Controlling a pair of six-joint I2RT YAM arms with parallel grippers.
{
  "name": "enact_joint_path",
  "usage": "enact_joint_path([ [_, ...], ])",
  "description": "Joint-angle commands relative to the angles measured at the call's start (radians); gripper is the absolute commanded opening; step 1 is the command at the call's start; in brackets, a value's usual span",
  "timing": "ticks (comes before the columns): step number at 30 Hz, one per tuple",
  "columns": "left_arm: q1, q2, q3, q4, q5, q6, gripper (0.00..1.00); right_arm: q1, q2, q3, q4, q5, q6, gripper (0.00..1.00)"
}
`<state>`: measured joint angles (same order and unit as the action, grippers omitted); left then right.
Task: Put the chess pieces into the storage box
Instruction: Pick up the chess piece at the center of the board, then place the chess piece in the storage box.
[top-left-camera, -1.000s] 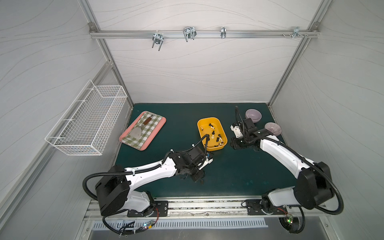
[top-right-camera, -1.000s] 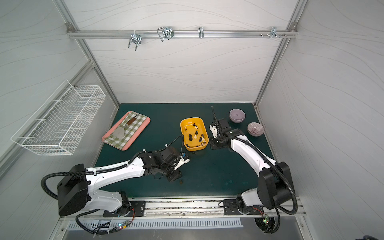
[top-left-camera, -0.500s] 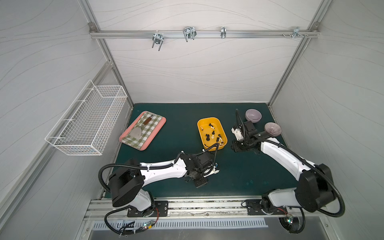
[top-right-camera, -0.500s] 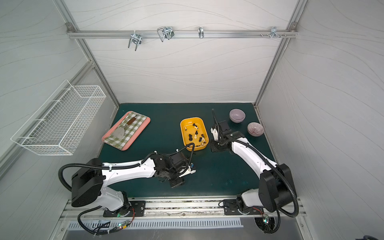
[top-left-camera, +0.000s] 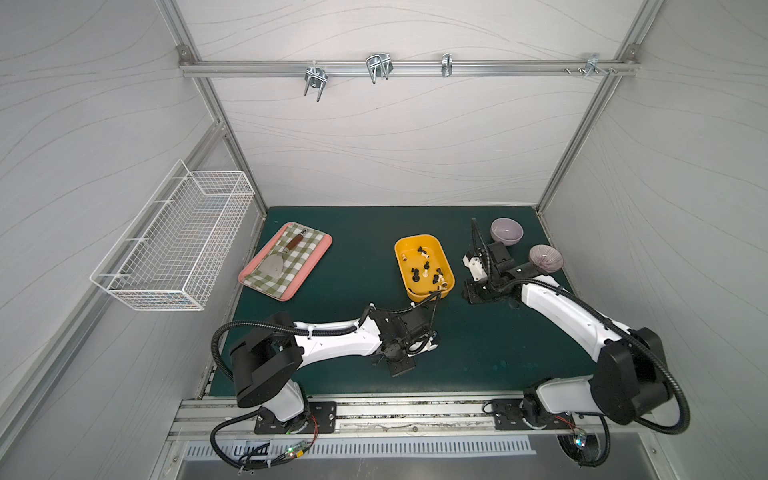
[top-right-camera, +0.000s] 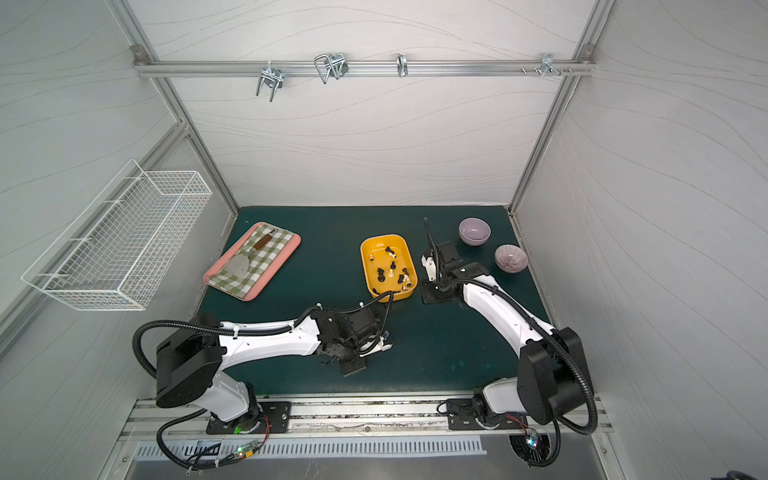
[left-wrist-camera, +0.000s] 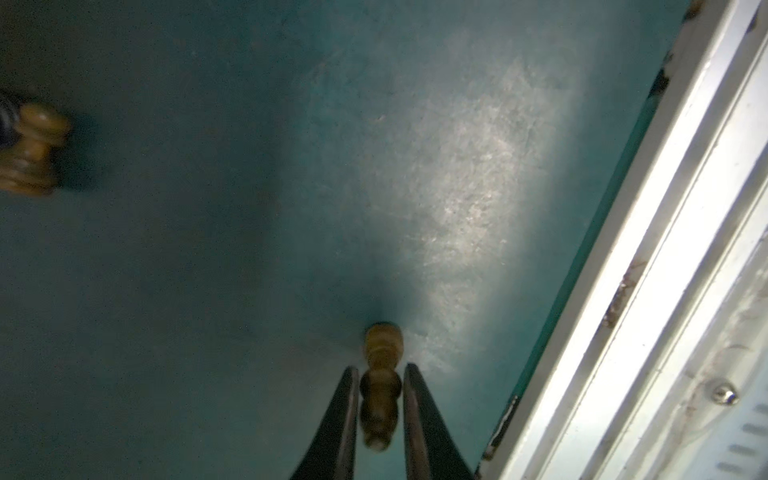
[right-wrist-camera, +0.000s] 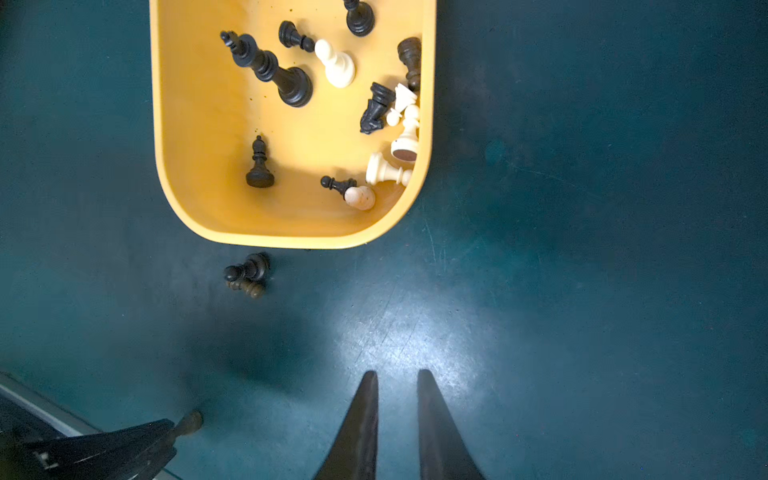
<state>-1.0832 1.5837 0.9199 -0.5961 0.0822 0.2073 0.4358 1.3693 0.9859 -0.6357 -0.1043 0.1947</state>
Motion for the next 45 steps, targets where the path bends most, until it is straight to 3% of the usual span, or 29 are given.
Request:
enact_joint_path([
  [1, -0.009, 0.008, 0.045, -0.006, -0.012, 0.029, 0.11, -0.007, -0.032, -0.012, 0.000, 0.011, 0.008, 0.20],
  [8, -0.011, -0.004, 0.050, -0.007, -0.033, 0.027, 0.00, -0.008, -0.041, -0.019, 0.001, 0.012, 0.011, 0.20],
  [25, 0.001, -0.050, 0.130, -0.053, -0.077, 0.068, 0.00, -0.015, -0.055, -0.018, -0.005, 0.009, 0.006, 0.20],
  [34, 0.172, -0.059, 0.292, -0.017, -0.027, 0.166, 0.00, -0.022, -0.074, -0.003, -0.029, 0.011, 0.001, 0.20],
  [41, 0.325, 0.096, 0.531, -0.003, -0.013, 0.223, 0.01, -0.022, -0.118, -0.015, -0.042, 0.017, 0.024, 0.20],
  [45, 0.406, 0.202, 0.655, 0.007, 0.065, 0.223, 0.02, -0.025, -0.141, -0.031, -0.053, 0.021, 0.024, 0.20],
])
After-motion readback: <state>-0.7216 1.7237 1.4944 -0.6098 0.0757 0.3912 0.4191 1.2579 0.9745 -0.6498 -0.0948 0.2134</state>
